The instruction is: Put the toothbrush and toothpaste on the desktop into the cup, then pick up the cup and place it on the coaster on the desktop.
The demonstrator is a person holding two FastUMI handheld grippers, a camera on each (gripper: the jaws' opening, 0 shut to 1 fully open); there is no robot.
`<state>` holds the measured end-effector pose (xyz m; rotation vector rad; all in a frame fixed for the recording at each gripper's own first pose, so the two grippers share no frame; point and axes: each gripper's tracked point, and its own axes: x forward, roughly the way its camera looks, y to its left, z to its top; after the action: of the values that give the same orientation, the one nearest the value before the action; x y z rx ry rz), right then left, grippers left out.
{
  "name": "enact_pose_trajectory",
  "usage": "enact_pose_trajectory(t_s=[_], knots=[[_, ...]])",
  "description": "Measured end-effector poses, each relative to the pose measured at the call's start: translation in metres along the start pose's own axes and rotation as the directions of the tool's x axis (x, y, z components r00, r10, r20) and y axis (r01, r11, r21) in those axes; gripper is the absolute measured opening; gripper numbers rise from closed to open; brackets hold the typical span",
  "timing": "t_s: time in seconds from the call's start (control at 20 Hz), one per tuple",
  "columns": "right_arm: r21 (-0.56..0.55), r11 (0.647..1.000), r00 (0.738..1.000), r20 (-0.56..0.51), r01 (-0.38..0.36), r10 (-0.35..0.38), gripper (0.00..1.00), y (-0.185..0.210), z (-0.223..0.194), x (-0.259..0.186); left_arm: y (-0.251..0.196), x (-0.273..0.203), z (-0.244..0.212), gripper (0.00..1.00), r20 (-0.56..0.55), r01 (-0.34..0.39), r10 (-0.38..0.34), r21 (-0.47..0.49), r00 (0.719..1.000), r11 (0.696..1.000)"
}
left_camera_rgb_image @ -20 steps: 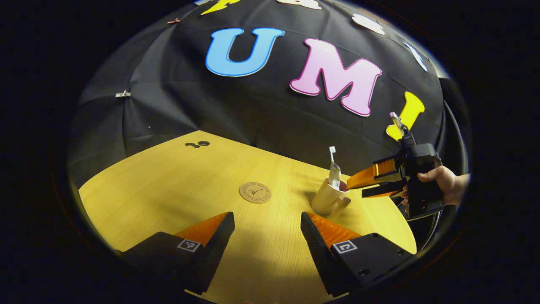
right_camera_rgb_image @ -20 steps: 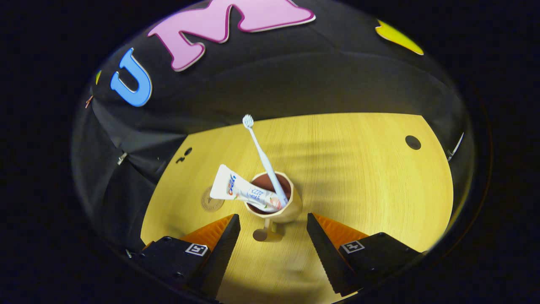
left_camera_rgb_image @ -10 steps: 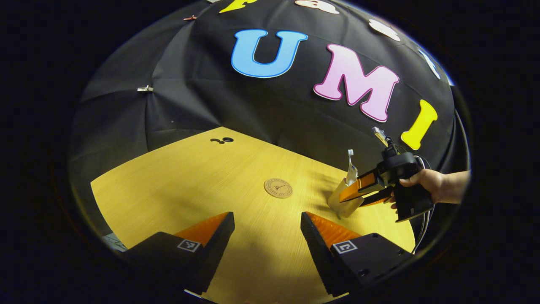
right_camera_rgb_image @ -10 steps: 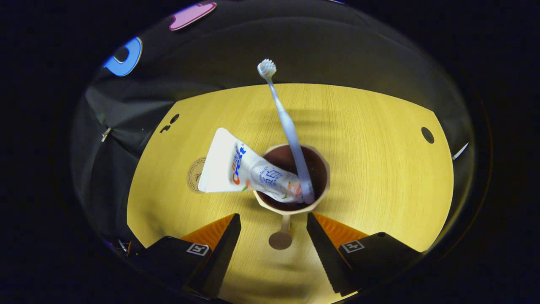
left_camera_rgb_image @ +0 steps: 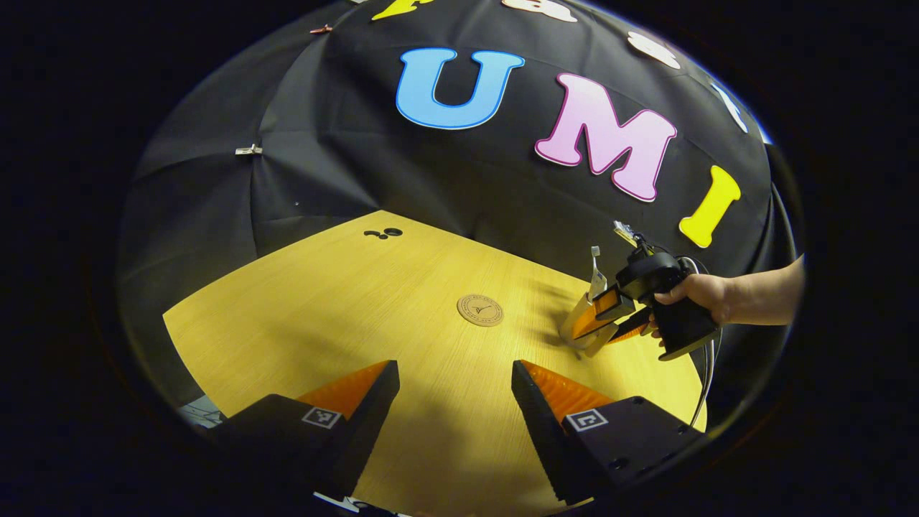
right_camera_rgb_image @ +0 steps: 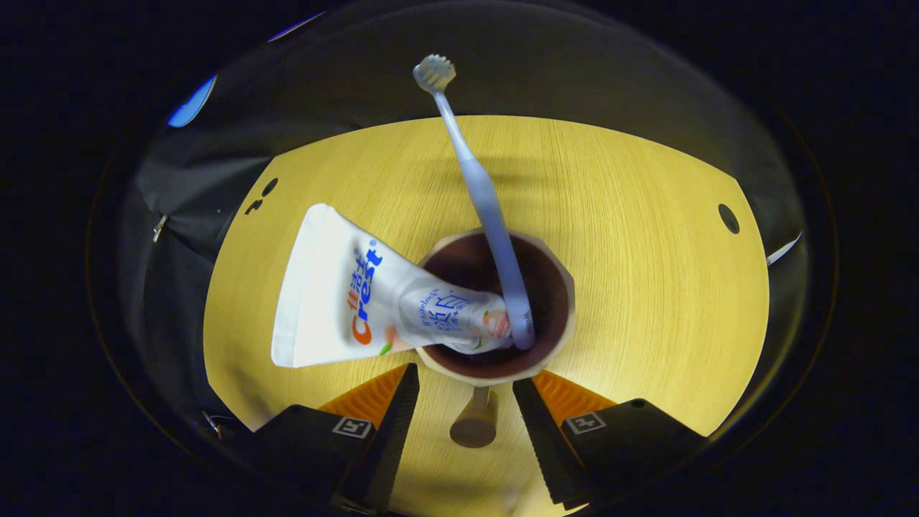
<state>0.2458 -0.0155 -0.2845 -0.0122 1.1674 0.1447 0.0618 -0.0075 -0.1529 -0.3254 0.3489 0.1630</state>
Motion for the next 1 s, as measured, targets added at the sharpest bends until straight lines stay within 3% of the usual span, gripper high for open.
enact_pose_trajectory(t_s=[0.15, 0.2, 0.25, 0.3, 0.35, 0.4, 0.45, 0.55, 0.6, 0.7, 0.75, 0.9, 0.95, 1.0], knots=[[-0.01, 1.0, 1.0, -0.012, 0.008, -0.008, 0.81, 0.0004, -0.0034, 0.0025, -0.0001, -0.0035, -0.0017, 0.98, -0.007, 0.012, -0.012, 0.013, 1.0, 1.0], [-0.016, 1.0, 1.0, -0.017, 0.012, -0.012, 0.65, -0.0001, -0.0049, 0.002, -0.0008, -0.0038, -0.0021, 0.98, -0.01, 0.015, -0.015, 0.017, 1.0, 1.0], [-0.015, 1.0, 1.0, -0.018, 0.014, -0.015, 0.66, -0.0003, -0.0057, 0.0025, -0.0008, -0.0047, -0.0022, 0.98, -0.011, 0.018, -0.017, 0.019, 1.0, 1.0], [-0.012, 1.0, 1.0, -0.021, 0.013, -0.013, 0.54, 0.0004, -0.0053, 0.0024, -0.0007, -0.0041, -0.0024, 0.98, -0.012, 0.02, -0.019, 0.02, 1.0, 1.0], [-0.009, 1.0, 1.0, -0.02, 0.01, -0.01, 0.54, 0.0008, -0.0048, 0.0027, -0.0007, -0.0044, -0.0021, 0.98, -0.013, 0.021, -0.021, 0.021, 1.0, 1.0], [-0.007, 1.0, 1.0, -0.019, 0.011, -0.011, 0.43, -0.0005, -0.0044, 0.002, -0.0005, -0.0047, -0.002, 0.98, -0.013, 0.022, -0.022, 0.022, 1.0, 1.0], [-0.004, 1.0, 1.0, -0.022, 0.01, -0.01, 0.44, -0.002, -0.0043, 0.0017, -0.0006, -0.0051, -0.0023, 0.98, -0.014, 0.024, -0.024, 0.023, 1.0, 0.999], [-0.003, 1.0, 1.0, -0.029, 0.012, -0.012, 0.31, -0.0022, -0.0058, 0.0027, -0.0004, -0.0045, -0.0025, 0.98, -0.018, 0.027, -0.027, 0.026, 0.999, 0.999], [-0.013, 1.0, 1.0, -0.025, 0.016, -0.016, 0.37, -0.0019, -0.005, 0.0014, -0.0004, -0.0049, -0.0028, 0.97, -0.019, 0.029, -0.028, 0.028, 0.999, 0.999], [-0.031, 0.999, 0.999, -0.023, 0.028, -0.029, 0.29, -0.0035, -0.0056, 0.0007, -0.0005, -0.005, -0.0023, 0.98, -0.021, 0.029, -0.029, 0.034, 0.999, 0.999], [-0.031, 0.999, 0.999, -0.024, 0.03, -0.031, 0.35, -0.0024, -0.0056, 0.0011, -0.0002, -0.005, -0.0027, 0.98, -0.022, 0.029, -0.028, 0.035, 0.999, 0.999], [-0.024, 0.999, 0.999, -0.022, 0.035, -0.036, 0.35, -0.0021, -0.0063, 0.0012, 0.001, -0.0054, -0.0022, 0.97, -0.024, 0.032, -0.031, 0.044, 0.999, 0.999], [-0.034, 0.998, 0.999, -0.017, 0.046, -0.046, 0.41, -0.0035, -0.0055, -0.0005, 0.002, -0.0057, -0.0025, 0.98, -0.026, 0.032, -0.031, 0.048, 0.999, 0.998], [-0.05, 0.997, 0.998, -0.007, 0.062, -0.062, 0.26, -0.0037, -0.004, 0.0007, 0.0026, -0.0057, -0.0031, 0.98, -0.027, 0.03, -0.029, 0.051, 0.999, 0.998]])
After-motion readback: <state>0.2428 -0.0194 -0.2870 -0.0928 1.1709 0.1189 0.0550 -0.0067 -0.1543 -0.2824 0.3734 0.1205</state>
